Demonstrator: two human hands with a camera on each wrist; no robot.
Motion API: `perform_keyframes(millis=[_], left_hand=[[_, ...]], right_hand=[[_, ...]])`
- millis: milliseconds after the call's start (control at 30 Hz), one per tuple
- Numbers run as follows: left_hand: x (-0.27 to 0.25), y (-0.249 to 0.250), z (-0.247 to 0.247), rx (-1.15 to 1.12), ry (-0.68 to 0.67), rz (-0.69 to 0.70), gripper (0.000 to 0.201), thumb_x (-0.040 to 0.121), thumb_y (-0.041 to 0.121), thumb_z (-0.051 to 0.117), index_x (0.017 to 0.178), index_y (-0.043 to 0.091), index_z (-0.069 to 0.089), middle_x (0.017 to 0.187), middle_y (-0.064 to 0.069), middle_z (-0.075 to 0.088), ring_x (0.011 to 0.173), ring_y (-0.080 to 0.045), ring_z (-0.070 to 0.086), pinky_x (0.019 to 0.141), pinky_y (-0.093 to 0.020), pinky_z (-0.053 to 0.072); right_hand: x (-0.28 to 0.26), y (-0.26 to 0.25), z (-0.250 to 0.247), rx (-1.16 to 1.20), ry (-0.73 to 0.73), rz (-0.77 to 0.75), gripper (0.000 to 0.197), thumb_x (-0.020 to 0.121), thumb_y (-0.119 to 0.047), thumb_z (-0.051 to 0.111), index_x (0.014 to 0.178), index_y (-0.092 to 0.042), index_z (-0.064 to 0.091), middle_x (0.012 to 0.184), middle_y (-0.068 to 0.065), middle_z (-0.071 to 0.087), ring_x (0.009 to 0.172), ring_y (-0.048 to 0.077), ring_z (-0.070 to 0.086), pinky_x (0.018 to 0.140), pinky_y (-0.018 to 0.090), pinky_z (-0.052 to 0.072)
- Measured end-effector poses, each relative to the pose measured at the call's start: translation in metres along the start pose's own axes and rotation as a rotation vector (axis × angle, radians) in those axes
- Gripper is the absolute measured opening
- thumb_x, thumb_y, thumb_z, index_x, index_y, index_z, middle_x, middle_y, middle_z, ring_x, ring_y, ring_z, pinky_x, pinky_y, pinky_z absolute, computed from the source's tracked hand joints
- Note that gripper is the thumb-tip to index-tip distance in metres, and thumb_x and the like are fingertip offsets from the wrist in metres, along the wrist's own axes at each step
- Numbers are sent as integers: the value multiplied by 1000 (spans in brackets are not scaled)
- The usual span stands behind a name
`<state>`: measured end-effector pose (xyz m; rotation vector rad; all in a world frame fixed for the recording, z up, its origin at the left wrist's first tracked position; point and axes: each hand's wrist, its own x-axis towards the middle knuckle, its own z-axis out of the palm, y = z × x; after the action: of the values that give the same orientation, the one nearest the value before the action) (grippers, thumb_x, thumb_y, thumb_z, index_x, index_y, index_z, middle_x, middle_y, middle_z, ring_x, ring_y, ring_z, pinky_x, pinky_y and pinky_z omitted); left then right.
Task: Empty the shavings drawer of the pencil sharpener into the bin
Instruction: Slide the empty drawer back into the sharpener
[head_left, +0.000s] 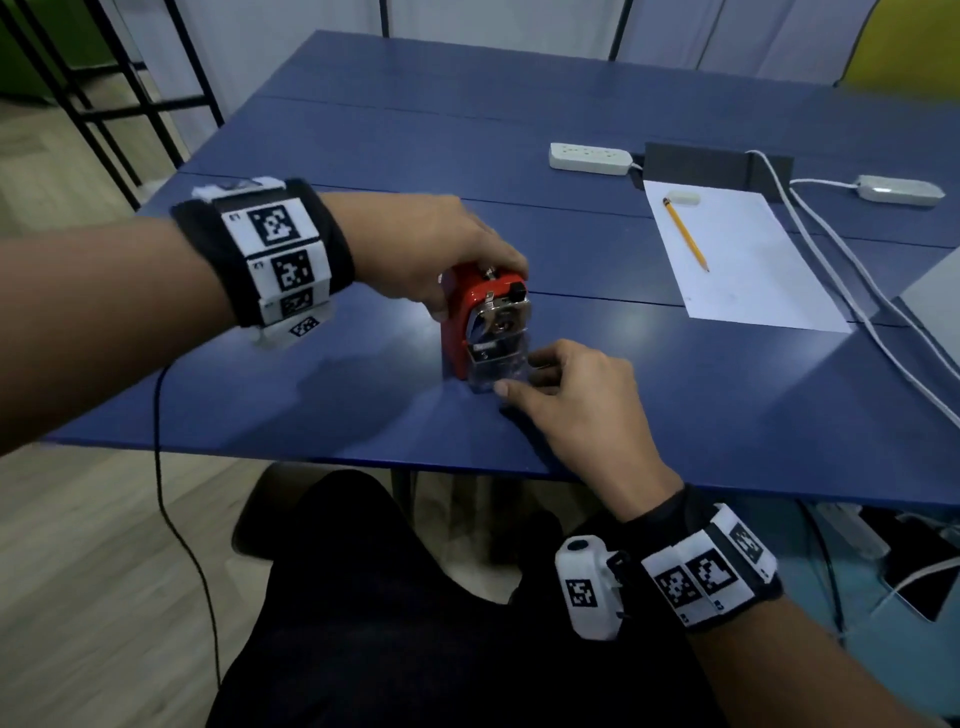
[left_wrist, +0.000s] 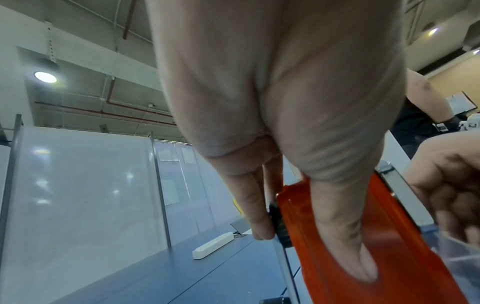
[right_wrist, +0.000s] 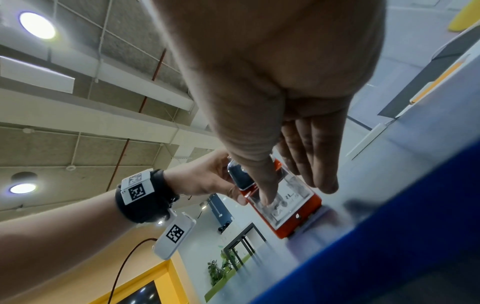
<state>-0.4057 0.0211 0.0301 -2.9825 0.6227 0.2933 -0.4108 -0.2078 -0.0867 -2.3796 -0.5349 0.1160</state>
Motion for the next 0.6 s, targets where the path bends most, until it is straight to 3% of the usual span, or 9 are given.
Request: perform_keyframes(millis=[100,200,333,600], left_hand=[[7,-4,-1,17,0,52,88,72,22,94,145,41,50,133,10,70,112,-24,68,94,-49,56],[11,-8,-1,13,17,82,94,71,22,95,148,44,47,134,10,72,112,-25,69,93,-48,57],[11,-10,2,8,31,86,97,70,23,96,150,45,45,133,12,72,110,-24,69,92,-48,57],[9,-9,1,30,46,83,91,72,24,95,147,45,49,129,11,73,108,-25,70,90,-47,57]], right_hand=[[-6,-7,8,4,52,21,49,86,-54,86,118,-17,76,106,0,81,103,21,76,91,38,61],[-1,-10,16,-4,101,48,42,87,-56,85,107,-19,75,97,-1,79,98,25,73,83,38,58],[7,-3,21,2,131,63,28,94,-46,80,103,-20,76,96,2,81,96,28,73,74,32,47],[17,1,20,10,130,43,26,91,-44,85,96,-18,80,89,3,80,91,27,72,77,36,55]])
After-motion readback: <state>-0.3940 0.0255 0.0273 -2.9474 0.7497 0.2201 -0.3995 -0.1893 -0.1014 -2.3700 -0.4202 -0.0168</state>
